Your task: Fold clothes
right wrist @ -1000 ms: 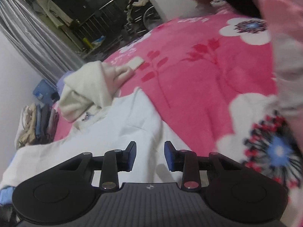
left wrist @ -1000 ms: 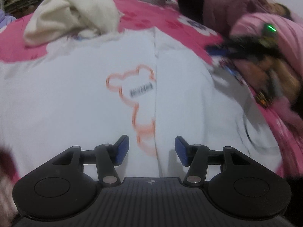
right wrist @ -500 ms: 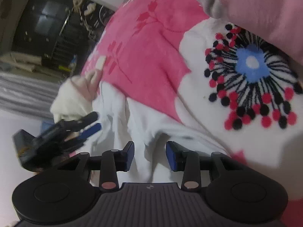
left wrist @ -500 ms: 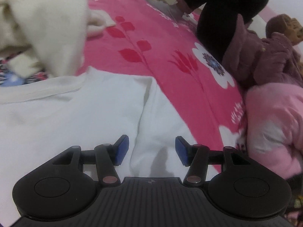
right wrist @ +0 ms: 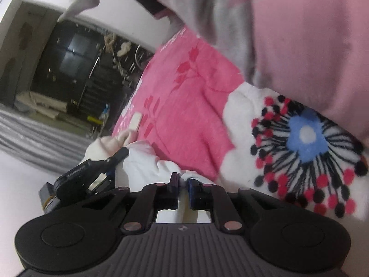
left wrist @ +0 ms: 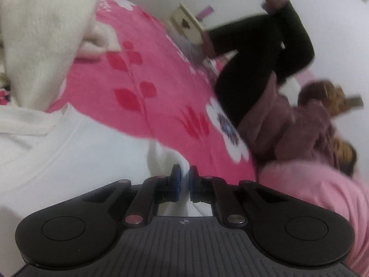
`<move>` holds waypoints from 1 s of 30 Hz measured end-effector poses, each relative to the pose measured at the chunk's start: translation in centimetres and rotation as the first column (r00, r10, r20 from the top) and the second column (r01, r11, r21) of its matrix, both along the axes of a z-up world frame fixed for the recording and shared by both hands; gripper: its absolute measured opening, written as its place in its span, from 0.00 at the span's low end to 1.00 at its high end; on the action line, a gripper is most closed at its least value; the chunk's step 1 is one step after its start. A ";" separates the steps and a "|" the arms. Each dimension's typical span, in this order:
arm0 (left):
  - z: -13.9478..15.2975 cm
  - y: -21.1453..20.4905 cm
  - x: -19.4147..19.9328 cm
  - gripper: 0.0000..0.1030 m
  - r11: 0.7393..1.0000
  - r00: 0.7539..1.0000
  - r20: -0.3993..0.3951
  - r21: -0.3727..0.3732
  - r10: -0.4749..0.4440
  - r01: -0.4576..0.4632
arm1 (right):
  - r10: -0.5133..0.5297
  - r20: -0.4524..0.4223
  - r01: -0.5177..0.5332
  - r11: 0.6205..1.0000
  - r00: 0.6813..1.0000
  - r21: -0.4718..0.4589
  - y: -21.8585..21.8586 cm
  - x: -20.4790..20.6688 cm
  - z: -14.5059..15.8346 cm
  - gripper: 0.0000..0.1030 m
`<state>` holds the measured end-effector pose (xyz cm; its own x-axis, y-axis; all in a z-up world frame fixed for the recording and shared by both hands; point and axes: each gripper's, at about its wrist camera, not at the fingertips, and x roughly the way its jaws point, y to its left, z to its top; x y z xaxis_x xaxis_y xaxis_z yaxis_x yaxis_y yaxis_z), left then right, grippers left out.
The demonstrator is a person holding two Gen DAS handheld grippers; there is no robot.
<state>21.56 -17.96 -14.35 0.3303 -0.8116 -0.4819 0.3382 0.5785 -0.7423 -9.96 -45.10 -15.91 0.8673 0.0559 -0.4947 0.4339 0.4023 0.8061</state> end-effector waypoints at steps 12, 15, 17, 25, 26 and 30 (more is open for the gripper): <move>-3.8 -2.7 1.9 0.10 0.996 0.999 -0.016 0.078 0.044 -0.042 | -0.041 -0.007 0.042 0.998 0.999 0.039 -0.6 0.8 -3.2 0.07; -3.7 -2.4 2.4 0.17 0.997 0.998 -0.061 0.078 0.012 -0.008 | -0.012 -0.017 0.013 0.998 1.000 0.059 -0.8 0.5 -2.8 0.14; -2.9 -2.0 3.1 0.27 0.997 0.994 -0.106 0.079 -0.014 0.022 | 0.003 -0.025 -0.001 0.998 1.000 0.070 -0.9 0.2 -2.4 0.24; 5.4 6.9 1.8 0.52 0.997 0.999 -0.001 0.056 0.053 -0.053 | -0.015 -0.075 0.021 0.997 0.997 0.074 -0.3 -1.8 0.1 0.51; 6.5 8.5 1.1 0.53 0.997 0.998 0.014 0.047 0.054 -0.055 | -0.018 -0.074 0.024 0.997 0.997 0.079 -0.1 -2.0 0.4 0.53; 11.0 15.8 -4.4 0.56 0.999 0.998 0.064 0.039 0.025 -0.028 | 0.021 -0.043 -0.017 0.996 0.999 0.088 1.4 -2.7 1.9 0.53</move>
